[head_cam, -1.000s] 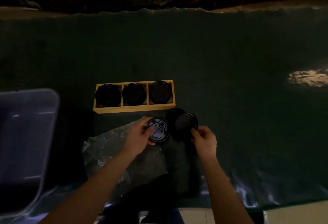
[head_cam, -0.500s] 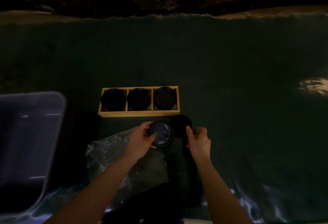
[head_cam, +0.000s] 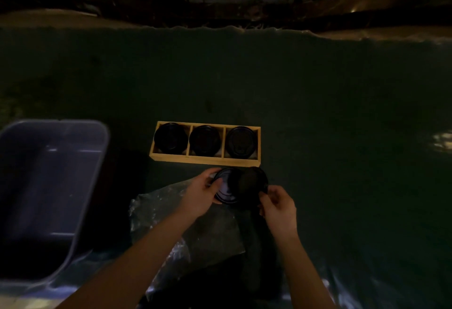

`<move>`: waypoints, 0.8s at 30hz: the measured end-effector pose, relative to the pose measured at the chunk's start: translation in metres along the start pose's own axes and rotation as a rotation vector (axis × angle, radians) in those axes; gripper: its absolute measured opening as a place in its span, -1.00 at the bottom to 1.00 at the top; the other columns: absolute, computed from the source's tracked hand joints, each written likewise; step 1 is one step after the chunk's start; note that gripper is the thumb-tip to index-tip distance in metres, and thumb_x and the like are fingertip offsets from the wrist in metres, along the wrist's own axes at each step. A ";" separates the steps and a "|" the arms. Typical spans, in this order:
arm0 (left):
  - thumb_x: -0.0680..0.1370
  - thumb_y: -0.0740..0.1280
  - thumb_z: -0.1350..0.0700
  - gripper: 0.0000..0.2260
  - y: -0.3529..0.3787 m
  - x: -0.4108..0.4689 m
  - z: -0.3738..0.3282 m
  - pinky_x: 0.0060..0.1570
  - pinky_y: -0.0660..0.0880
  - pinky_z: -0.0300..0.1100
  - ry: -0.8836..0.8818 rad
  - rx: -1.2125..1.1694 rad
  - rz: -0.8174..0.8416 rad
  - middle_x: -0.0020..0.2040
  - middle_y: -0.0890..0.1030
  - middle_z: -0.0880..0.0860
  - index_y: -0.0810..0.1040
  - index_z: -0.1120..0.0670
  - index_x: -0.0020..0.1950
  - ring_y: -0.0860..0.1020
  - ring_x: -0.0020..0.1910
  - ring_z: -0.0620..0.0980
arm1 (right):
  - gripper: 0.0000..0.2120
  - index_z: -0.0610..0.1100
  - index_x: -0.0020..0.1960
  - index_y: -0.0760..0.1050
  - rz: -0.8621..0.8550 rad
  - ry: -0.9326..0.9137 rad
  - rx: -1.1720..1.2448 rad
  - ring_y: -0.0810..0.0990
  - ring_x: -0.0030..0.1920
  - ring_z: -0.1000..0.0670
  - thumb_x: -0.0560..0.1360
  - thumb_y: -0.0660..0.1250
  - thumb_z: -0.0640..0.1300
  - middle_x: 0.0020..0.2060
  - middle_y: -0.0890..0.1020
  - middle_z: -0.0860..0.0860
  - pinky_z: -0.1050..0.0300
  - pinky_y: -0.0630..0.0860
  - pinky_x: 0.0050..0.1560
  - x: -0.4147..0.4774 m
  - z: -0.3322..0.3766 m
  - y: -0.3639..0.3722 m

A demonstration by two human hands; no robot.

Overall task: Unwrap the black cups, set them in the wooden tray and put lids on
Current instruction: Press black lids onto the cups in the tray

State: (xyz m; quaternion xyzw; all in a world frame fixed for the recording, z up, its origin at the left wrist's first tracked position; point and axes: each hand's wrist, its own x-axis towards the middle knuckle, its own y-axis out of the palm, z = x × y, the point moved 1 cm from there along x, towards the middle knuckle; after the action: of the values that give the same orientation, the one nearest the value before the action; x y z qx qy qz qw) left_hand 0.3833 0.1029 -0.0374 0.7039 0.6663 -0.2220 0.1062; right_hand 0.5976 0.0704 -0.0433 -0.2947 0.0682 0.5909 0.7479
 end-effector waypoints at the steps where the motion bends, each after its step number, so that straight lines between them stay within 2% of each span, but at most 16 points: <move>1: 0.68 0.24 0.20 -0.80 0.002 -0.002 -0.004 -0.22 0.70 -0.05 0.012 -0.016 0.019 0.03 0.64 0.05 0.49 -0.09 0.21 0.68 -0.05 -0.02 | -0.96 -0.08 -0.03 0.58 0.016 -0.040 -0.053 0.66 -0.30 -0.07 0.55 0.43 -0.18 -0.29 0.69 -0.07 -0.12 0.61 -0.16 -0.005 0.006 0.002; 4: 0.69 0.18 0.02 -0.78 0.007 -0.008 -0.015 -0.11 0.69 0.16 0.050 -0.035 0.023 0.12 0.64 0.04 0.50 -0.02 0.30 0.67 0.05 0.05 | -0.90 -0.14 0.01 0.57 -0.023 -0.174 -0.244 0.67 -0.24 -0.10 0.52 0.46 -0.19 -0.31 0.66 0.01 -0.06 0.60 -0.17 -0.014 0.025 0.004; 7: 0.60 0.25 -0.23 -0.63 0.009 -0.011 -0.020 -0.04 0.69 0.06 0.052 -0.020 0.042 0.16 0.65 0.04 0.51 -0.05 0.30 0.67 0.10 0.00 | -0.86 -0.18 0.04 0.58 -0.008 -0.265 -0.316 0.68 -0.26 -0.13 0.51 0.47 -0.21 -0.28 0.68 -0.05 -0.08 0.62 -0.19 -0.019 0.039 0.003; 9: 0.55 0.41 -0.15 -0.70 0.012 -0.011 -0.021 0.02 0.62 -0.24 0.072 0.068 0.046 0.12 0.65 -0.11 0.49 -0.18 0.24 0.64 0.08 -0.24 | -0.87 -0.19 0.03 0.57 0.002 -0.308 -0.337 0.66 -0.30 -0.11 0.51 0.47 -0.22 -0.30 0.67 -0.07 -0.09 0.60 -0.23 -0.021 0.041 0.005; 11: 0.54 0.48 0.07 -0.65 0.013 -0.010 -0.023 -0.05 0.53 -0.46 0.104 0.135 0.023 0.06 0.62 -0.21 0.44 -0.28 0.17 0.60 0.00 -0.41 | -0.85 -0.18 0.04 0.56 -0.030 -0.336 -0.340 0.61 -0.30 -0.07 0.51 0.48 -0.22 -0.28 0.64 -0.05 -0.08 0.59 -0.23 -0.023 0.042 0.007; 12: 0.54 0.48 0.15 -0.60 0.014 -0.010 -0.023 -0.05 0.52 -0.47 0.112 0.133 0.016 0.06 0.60 -0.21 0.44 -0.29 0.15 0.60 0.00 -0.40 | -0.80 -0.16 0.08 0.54 -0.064 -0.342 -0.330 0.59 -0.26 -0.04 0.50 0.49 -0.21 -0.20 0.62 -0.04 -0.06 0.59 -0.19 -0.024 0.042 0.008; 14: 0.54 0.46 0.23 -0.59 0.015 -0.008 -0.024 0.02 0.56 -0.36 0.121 0.079 0.015 0.09 0.62 -0.14 0.46 -0.25 0.15 0.63 0.08 -0.23 | -0.60 -0.14 0.24 0.46 -0.126 -0.316 -0.268 0.57 -0.11 0.03 0.48 0.53 -0.16 -0.01 0.56 -0.01 0.02 0.57 -0.08 -0.023 0.037 0.009; 16: 0.54 0.46 0.27 -0.62 0.013 -0.006 -0.025 0.14 0.59 -0.15 0.107 -0.001 0.027 0.14 0.64 0.01 0.50 -0.17 0.18 0.62 0.18 0.00 | -0.49 -0.05 0.37 0.41 -0.036 -0.189 -0.093 0.63 0.01 0.04 0.50 0.53 -0.08 0.09 0.60 0.03 0.06 0.59 0.00 -0.018 0.034 0.007; 18: 0.53 0.47 0.29 -0.62 0.011 -0.003 -0.028 0.22 0.58 -0.02 0.099 -0.052 0.029 0.17 0.65 0.06 0.52 -0.12 0.19 0.61 0.22 0.07 | -0.66 0.07 0.26 0.53 0.141 -0.032 0.177 0.72 0.01 0.04 0.53 0.51 -0.05 0.05 0.70 0.03 0.07 0.67 -0.09 -0.012 0.033 0.006; 19: 0.52 0.47 0.27 -0.62 0.010 -0.001 -0.028 0.22 0.57 -0.03 0.100 -0.055 0.019 0.17 0.65 0.04 0.53 -0.13 0.19 0.61 0.23 0.06 | -0.77 0.11 0.16 0.58 0.185 -0.010 0.243 0.75 0.00 0.04 0.54 0.50 -0.06 0.00 0.74 0.04 0.11 0.69 -0.16 -0.009 0.032 0.006; 22: 0.53 0.49 0.13 -0.59 0.011 -0.001 -0.031 0.03 0.61 -0.22 0.089 -0.055 0.019 0.19 0.63 -0.12 0.49 -0.24 0.26 0.64 0.17 -0.12 | -0.88 0.10 0.01 0.62 0.132 -0.078 0.192 0.76 -0.03 0.00 0.54 0.49 -0.10 -0.09 0.75 0.06 0.14 0.68 -0.20 0.004 0.034 0.009; 24: 0.53 0.49 0.03 -0.49 0.011 -0.003 -0.030 -0.06 0.65 -0.19 0.051 -0.070 0.028 0.18 0.61 -0.18 0.39 -0.23 0.40 0.67 0.06 -0.23 | -0.91 0.00 0.01 0.62 0.068 -0.077 0.132 0.75 -0.02 -0.10 0.54 0.48 -0.15 -0.10 0.74 -0.02 -0.01 0.72 -0.14 0.021 0.040 0.013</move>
State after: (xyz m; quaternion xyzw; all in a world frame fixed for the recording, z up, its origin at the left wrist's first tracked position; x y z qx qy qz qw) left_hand 0.3997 0.1123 -0.0112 0.7146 0.6661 -0.1790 0.1171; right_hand 0.5816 0.1112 -0.0248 -0.2195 0.0881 0.6212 0.7471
